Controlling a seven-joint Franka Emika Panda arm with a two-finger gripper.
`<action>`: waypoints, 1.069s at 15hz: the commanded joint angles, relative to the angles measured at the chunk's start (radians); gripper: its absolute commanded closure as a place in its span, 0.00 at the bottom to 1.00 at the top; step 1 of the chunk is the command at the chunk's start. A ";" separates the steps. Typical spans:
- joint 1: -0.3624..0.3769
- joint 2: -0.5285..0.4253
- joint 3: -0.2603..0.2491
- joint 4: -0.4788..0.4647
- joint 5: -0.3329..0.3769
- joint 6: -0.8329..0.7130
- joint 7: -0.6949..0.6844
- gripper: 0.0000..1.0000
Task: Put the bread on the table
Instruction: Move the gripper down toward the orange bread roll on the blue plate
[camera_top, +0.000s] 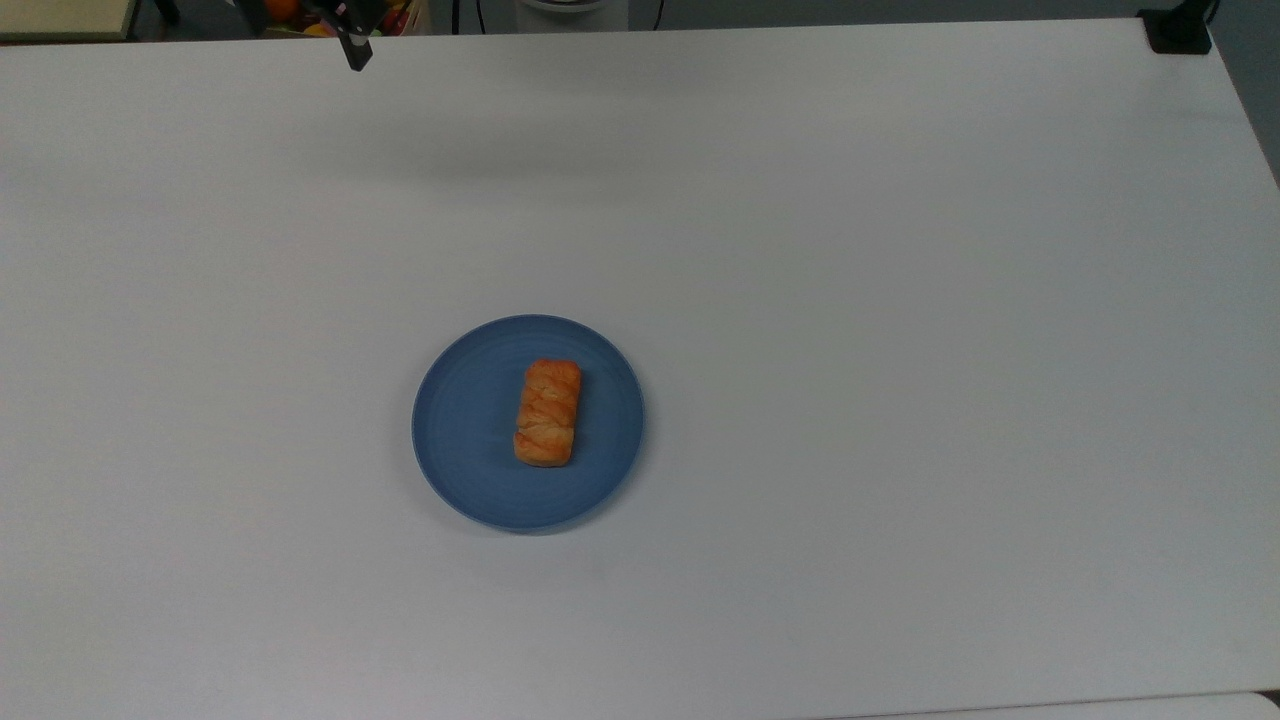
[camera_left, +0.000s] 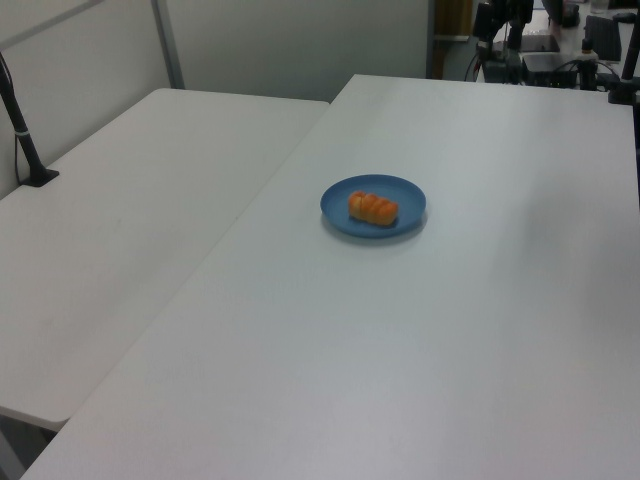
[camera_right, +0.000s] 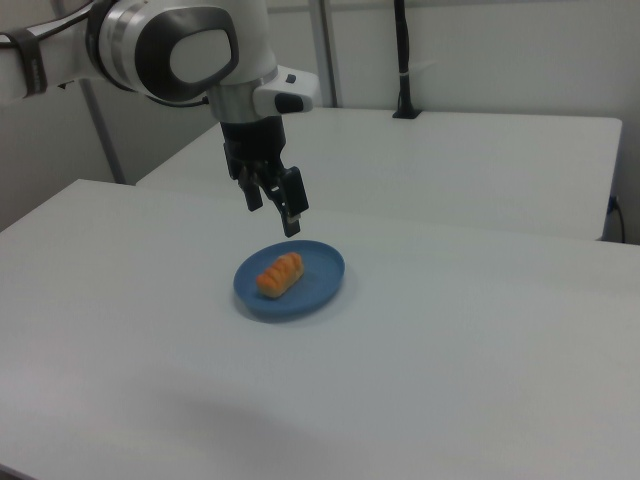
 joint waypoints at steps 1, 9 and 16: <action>0.003 0.017 -0.002 0.023 0.025 0.008 -0.018 0.00; -0.002 0.015 -0.002 0.030 0.077 0.004 -0.040 0.00; 0.007 0.063 0.004 0.063 0.083 0.009 -0.040 0.00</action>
